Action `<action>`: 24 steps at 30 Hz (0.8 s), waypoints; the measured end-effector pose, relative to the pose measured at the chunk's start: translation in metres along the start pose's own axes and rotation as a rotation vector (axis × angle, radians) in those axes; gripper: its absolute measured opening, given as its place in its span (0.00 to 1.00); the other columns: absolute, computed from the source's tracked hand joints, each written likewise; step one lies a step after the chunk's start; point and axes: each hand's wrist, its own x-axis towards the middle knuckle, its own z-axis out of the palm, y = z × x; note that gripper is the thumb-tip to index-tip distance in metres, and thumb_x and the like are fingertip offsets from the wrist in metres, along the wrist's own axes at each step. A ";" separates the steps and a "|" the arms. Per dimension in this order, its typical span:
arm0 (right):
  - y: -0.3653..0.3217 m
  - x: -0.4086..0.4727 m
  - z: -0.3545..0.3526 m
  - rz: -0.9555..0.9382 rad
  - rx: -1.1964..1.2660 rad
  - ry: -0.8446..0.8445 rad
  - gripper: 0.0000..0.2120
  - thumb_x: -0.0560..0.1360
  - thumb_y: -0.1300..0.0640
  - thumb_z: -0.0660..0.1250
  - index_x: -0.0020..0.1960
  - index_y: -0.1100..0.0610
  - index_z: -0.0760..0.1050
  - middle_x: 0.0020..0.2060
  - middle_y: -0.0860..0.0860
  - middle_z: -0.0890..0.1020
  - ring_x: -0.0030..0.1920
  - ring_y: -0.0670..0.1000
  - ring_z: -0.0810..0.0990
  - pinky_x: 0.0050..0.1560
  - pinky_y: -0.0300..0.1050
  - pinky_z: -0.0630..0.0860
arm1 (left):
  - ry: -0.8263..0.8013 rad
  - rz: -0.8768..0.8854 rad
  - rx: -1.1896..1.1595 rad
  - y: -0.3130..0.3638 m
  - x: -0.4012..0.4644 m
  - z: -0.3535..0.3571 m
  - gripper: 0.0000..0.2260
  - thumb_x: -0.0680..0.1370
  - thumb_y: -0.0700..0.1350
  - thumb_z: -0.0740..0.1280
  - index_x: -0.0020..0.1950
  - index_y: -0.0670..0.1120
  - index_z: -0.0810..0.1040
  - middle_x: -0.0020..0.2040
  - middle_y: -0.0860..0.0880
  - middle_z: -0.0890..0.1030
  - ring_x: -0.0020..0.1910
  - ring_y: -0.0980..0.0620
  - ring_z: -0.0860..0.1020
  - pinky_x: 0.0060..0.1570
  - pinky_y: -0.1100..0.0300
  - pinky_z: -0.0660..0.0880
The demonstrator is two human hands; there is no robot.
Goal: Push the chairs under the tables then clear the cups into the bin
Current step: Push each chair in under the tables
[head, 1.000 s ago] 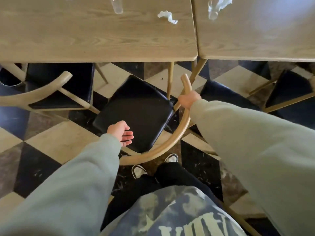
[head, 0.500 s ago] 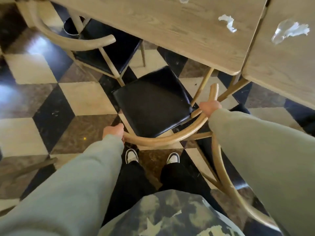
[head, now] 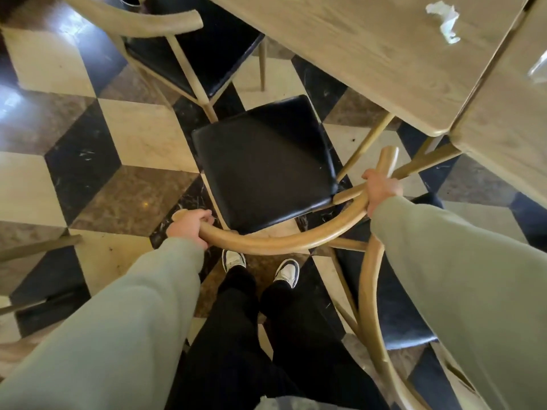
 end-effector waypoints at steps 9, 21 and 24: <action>-0.034 0.032 -0.003 -0.020 0.076 -0.031 0.09 0.75 0.53 0.75 0.51 0.56 0.80 0.42 0.51 0.87 0.39 0.49 0.87 0.37 0.46 0.81 | 0.025 0.119 -0.257 -0.010 -0.003 0.009 0.13 0.83 0.43 0.69 0.67 0.44 0.78 0.56 0.46 0.86 0.53 0.49 0.87 0.63 0.51 0.80; -0.005 0.019 0.000 0.012 0.216 0.083 0.15 0.70 0.50 0.74 0.54 0.51 0.78 0.39 0.49 0.86 0.38 0.47 0.85 0.38 0.48 0.81 | 0.053 0.138 -0.103 0.010 -0.001 0.004 0.08 0.78 0.45 0.75 0.42 0.46 0.79 0.35 0.50 0.76 0.34 0.52 0.77 0.46 0.53 0.79; -0.005 0.018 -0.003 0.008 0.269 0.053 0.16 0.73 0.54 0.72 0.60 0.56 0.80 0.38 0.48 0.84 0.35 0.46 0.83 0.32 0.43 0.77 | 0.007 0.231 -0.019 0.025 0.004 0.012 0.05 0.80 0.42 0.71 0.44 0.44 0.78 0.36 0.49 0.73 0.32 0.53 0.74 0.38 0.58 0.77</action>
